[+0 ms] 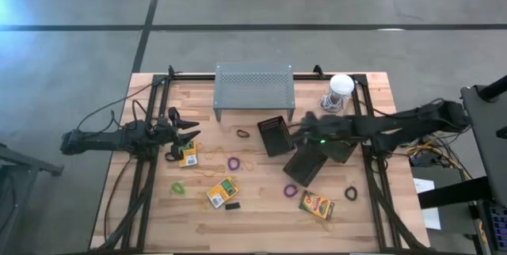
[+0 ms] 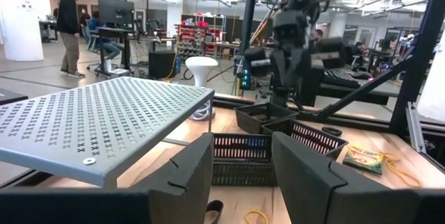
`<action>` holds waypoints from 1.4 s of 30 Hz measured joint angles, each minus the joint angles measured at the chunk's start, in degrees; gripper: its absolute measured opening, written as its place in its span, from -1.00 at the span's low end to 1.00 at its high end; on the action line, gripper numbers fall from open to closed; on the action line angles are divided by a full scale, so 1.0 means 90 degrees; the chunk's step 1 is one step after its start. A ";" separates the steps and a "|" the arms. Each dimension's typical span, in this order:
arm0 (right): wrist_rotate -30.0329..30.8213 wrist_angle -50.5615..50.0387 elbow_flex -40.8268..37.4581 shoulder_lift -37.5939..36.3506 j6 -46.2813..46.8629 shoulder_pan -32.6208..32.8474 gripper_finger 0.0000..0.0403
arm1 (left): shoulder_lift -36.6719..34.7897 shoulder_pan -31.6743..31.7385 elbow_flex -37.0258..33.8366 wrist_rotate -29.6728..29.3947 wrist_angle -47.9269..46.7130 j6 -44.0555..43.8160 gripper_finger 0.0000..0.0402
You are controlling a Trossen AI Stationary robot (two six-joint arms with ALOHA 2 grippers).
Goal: Pick & Place Office Desk Supplies
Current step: Put the left black bin on the shelf
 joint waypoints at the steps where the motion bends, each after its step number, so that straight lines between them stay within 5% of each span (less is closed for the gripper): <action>1: -0.0186 -0.0364 0.0373 0.0324 0.0001 0.0018 -0.93 | 0.0000 0.0000 0.0000 0.0001 0.0000 -0.0032 -0.24; 7: -0.1152 -0.2344 0.2527 0.2142 -0.0309 0.0168 -0.73 | 0.0000 -0.0005 0.0000 0.0003 -0.0037 -0.0202 -0.24; 19: -0.1167 -0.5624 0.5609 0.4944 -0.2216 0.0261 -0.11 | 0.0005 -0.0008 0.0000 0.0005 -0.0179 -0.0298 -0.24; 27: -0.0038 -0.6288 0.5998 0.5567 -0.2342 0.0347 -0.12 | 0.0005 -0.0008 0.0000 0.0005 -0.0176 -0.0293 -0.24; 42: 0.0505 -0.6000 0.5384 0.5567 -0.2362 0.0405 -0.42 | 0.0005 -0.0008 0.0000 0.0007 -0.0175 -0.0283 -0.24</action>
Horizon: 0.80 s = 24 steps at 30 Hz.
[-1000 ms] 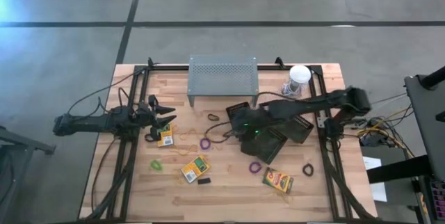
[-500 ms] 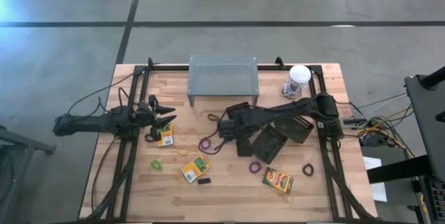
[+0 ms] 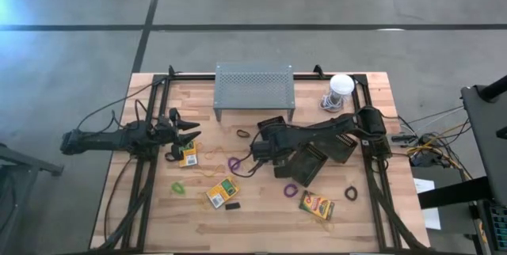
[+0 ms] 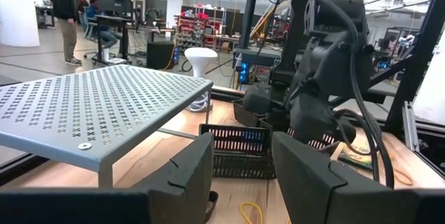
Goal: Pick & Place Office Desk Supplies
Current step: Put the left black bin on the shelf
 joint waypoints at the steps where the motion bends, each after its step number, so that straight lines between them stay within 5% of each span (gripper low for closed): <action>1: -0.0001 0.0069 -0.0052 0.0000 -0.0003 -0.0001 -0.47 | -0.0002 0.0000 0.0000 0.0000 0.0003 0.0000 -0.24; 8: -0.0004 0.0129 -0.0081 0.0000 0.0002 0.0016 -0.91 | -0.0002 0.0000 0.0000 0.0000 0.0010 0.0000 -0.24; 24: -0.0829 0.0024 0.1768 -0.0952 0.0000 0.0241 -0.95 | -0.0005 0.0000 0.0000 0.0000 0.0030 0.0000 -0.24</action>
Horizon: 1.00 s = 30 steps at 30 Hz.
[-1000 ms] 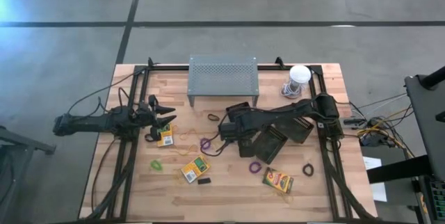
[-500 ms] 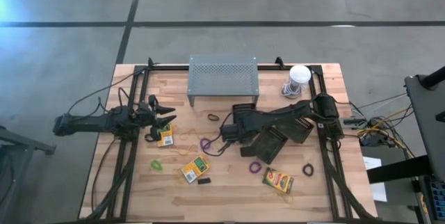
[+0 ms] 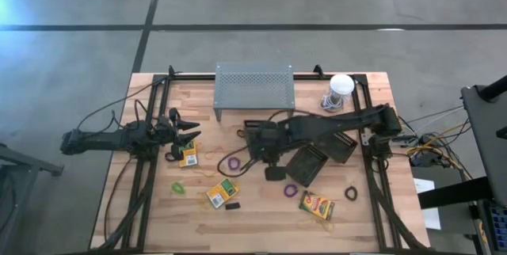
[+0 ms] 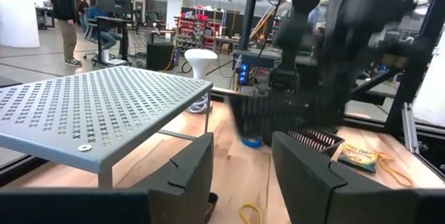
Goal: Pick & Place Office Desk Supplies
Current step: Put the left black bin on the shelf
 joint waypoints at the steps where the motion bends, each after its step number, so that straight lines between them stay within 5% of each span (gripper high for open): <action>1: 0.0115 -0.0011 0.0174 -0.0063 0.0000 -0.0018 -0.95 | 0.0000 0.0000 0.0000 -0.0002 0.0009 0.0000 -0.24; 6: 0.1225 -0.0946 0.1295 -0.0178 -0.0241 -0.0471 -0.96 | 0.0000 0.0000 0.0000 -0.0002 0.0023 0.0000 -0.24; 10: 0.1374 -0.1508 0.1588 -0.0178 -0.0386 -0.1314 -0.96 | 0.0000 0.0000 0.0000 -0.0002 0.0048 0.0000 -0.24; 19: 0.1252 -0.1537 0.1037 -0.0158 -0.1179 -0.2684 -0.96 | 0.0000 0.0001 0.0000 -0.0002 0.0048 0.0000 -0.24; 30: 0.1240 -0.0824 0.0328 -0.0158 -0.1627 -0.2882 -0.93 | 0.0000 0.0002 0.0000 -0.0005 0.0050 0.0000 -0.24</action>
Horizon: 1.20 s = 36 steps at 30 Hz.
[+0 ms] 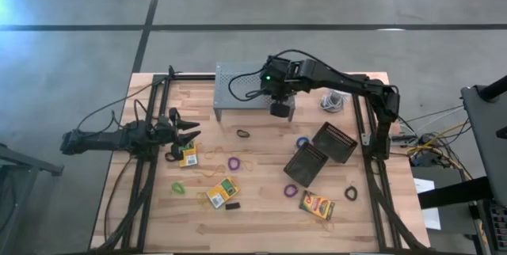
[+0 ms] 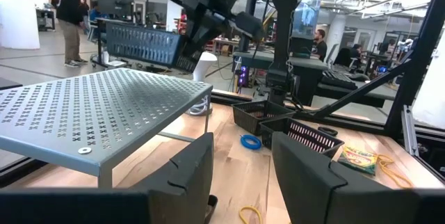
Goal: Pick & Place Office Desk Supplies
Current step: Put the left black bin on the shelf
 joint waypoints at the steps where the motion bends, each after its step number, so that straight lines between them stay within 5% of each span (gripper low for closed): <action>1: 0.0007 0.0069 -0.0043 0.0000 0.0002 0.0000 -0.93 | 0.0000 0.0000 0.0000 0.0000 0.0002 0.0000 -0.24; 17: 0.0083 0.0308 -0.0367 0.0002 -0.0040 -0.0115 -0.91 | 0.0000 0.0001 0.0000 0.0000 0.0000 0.0000 -0.24; 36: 0.0256 0.0290 -0.0003 -0.0075 0.0142 0.0049 -0.28 | 0.0000 -0.0002 0.0000 0.0000 0.0000 -0.0002 -0.24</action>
